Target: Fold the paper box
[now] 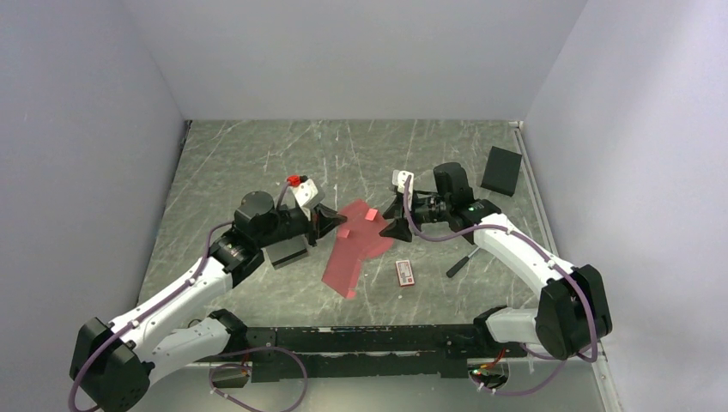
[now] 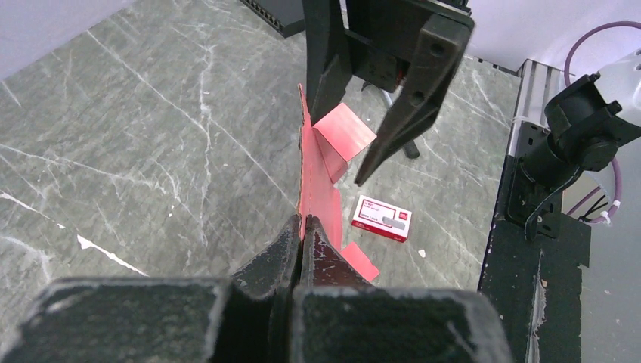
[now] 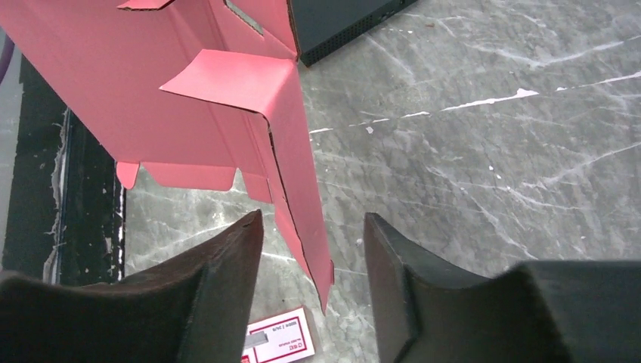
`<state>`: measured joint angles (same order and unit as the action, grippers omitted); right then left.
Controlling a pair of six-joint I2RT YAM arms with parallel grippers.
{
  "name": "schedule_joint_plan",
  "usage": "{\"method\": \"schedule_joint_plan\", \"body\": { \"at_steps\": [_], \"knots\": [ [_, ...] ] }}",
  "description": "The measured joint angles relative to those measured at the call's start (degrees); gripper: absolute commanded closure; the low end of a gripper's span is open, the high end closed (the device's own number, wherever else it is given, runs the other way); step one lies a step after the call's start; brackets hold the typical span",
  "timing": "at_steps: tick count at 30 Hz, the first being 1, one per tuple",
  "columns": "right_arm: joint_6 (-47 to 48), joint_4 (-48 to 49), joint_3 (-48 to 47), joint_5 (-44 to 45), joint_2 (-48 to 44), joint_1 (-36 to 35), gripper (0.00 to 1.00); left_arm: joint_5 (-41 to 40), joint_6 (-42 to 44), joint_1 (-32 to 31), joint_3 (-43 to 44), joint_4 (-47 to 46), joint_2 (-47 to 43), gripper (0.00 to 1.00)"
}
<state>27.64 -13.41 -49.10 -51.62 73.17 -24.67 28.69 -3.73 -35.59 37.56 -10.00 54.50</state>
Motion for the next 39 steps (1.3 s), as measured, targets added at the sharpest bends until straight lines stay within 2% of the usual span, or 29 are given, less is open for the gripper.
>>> {"method": "schedule_joint_plan", "body": {
  "at_steps": [6, 8, 13, 17, 21, 27, 31, 35, 39],
  "knots": [
    [0.5, 1.0, 0.0, 0.7, 0.0, -0.6, 0.83, 0.0, -1.8, 0.4, -0.2, -1.2, 0.0, 1.00],
    [0.5, 1.0, 0.0, 1.7, 0.0, -1.0, 0.89, -0.2, -2.7, 0.7, -0.4, -1.7, 0.0, 1.00],
    [0.1, 1.0, -0.2, 5.3, 0.0, -2.1, 0.96, -2.2, -7.0, 1.8, -1.8, -2.9, 0.0, 0.90],
    [-0.8, 1.0, -0.8, 7.5, 0.0, -2.7, 0.97, -3.3, -11.2, 2.9, -2.6, -4.3, 0.0, 0.76],
    [-1.2, 0.9, -1.3, 9.2, 0.0, -2.8, 0.98, -4.2, -14.7, 4.0, -2.8, -5.1, 0.0, 0.54],
    [-1.2, 0.3, -1.6, 9.8, 0.0, -2.9, 0.98, -3.8, -17.8, 5.6, -2.8, -5.2, -0.8, 0.34],
    [-1.1, -0.1, -1.7, 9.8, 0.0, -2.9, 0.98, -3.6, -19.4, 9.2, -2.8, -2.7, -4.2, 0.20],
    [-1.0, -0.3, -1.7, 9.8, 0.0, -3.0, 0.98, -4.6, -21.3, 13.6, -2.8, 0.1, -9.1, 0.16],
    [-1.0, -0.4, -1.9, 9.6, 0.0, -3.0, 0.98, -3.8, -24.6, 19.2, -2.8, 1.2, -10.3, 0.21]
  ]
}}
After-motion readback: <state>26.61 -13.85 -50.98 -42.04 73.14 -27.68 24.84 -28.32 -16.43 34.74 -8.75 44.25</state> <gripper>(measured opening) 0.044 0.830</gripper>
